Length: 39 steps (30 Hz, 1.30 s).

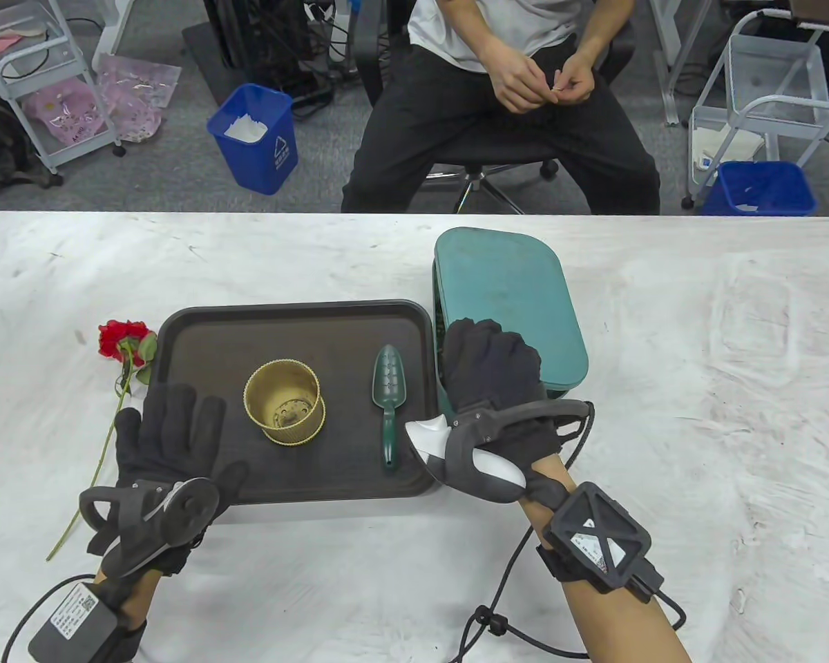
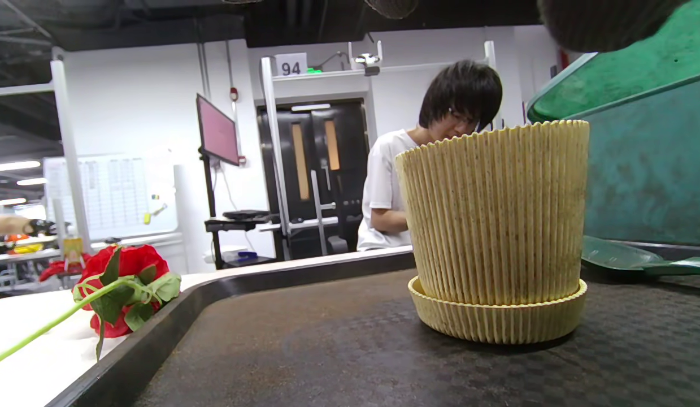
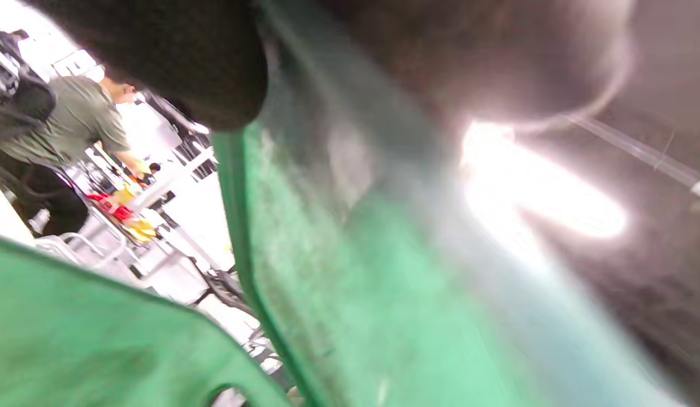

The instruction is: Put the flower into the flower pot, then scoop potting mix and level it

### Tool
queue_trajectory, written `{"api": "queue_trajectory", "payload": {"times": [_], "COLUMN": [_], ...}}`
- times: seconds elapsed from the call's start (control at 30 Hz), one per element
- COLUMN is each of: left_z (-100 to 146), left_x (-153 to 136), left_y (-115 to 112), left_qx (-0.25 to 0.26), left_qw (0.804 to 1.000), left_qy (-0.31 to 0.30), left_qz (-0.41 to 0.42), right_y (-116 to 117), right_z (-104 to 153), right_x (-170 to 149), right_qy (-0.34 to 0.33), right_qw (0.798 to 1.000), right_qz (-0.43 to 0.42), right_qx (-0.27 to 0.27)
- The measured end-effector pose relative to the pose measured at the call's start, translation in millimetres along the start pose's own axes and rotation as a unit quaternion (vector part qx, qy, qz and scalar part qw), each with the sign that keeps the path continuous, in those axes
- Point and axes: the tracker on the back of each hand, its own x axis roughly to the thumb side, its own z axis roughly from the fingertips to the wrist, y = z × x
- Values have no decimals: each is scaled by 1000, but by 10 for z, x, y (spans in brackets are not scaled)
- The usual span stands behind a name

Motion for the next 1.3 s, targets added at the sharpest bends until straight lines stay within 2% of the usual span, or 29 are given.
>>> {"api": "queue_trajectory", "payload": {"times": [0.1,0.3,0.43,0.53,0.6,0.63,0.67,0.73,0.8,0.87,0.93,0.97,1.03,1.17,1.23,1.3], "left_z": [-2,-10,-2,0,2,2,2,0,-3,-7,-4,-2,1,-4,-5,-6], "left_x": [-11,-51,-79,-91,-95,-95,-94,-91,-87,-87,-96,-101,-110,-106,-100,-100], "left_y": [-2,-9,26,35,32,32,32,32,29,26,34,38,48,42,41,45], "left_qx": [-1,-4,4,5,6,6,6,6,5,3,4,4,6,2,1,2], "left_qw": [1000,1000,1000,1000,1000,1000,1000,1000,1000,1000,1000,1000,1000,1000,1000,1000], "left_qy": [1,8,12,15,15,15,14,14,14,14,18,19,21,20,19,18], "left_qz": [1,2,2,2,3,3,2,0,-1,-4,-5,-4,-1,-1,-3,-4], "right_y": [-66,-70,-2,94,241,287,385,644,897,1089,1352,1423,1627,1831,1899,1944], "right_z": [-192,-523,-535,-415,-214,-147,11,426,797,1078,1481,1578,1877,2204,2290,2328], "right_x": [-160,-669,-1020,-1362,-1649,-1721,-1852,-2036,-2101,-2110,-2059,-2035,-1915,-1704,-1633,-1603], "right_qy": [19,147,231,317,397,416,455,540,595,626,669,674,690,717,713,706], "right_qw": [999,988,971,946,911,901,877,811,751,708,638,620,551,482,477,484], "right_qz": [40,17,8,-20,-73,-84,-114,-191,-246,-277,-320,-338,-388,-419,-411,-395], "right_qx": [6,54,53,63,88,95,107,115,147,173,206,217,264,280,308,334]}}
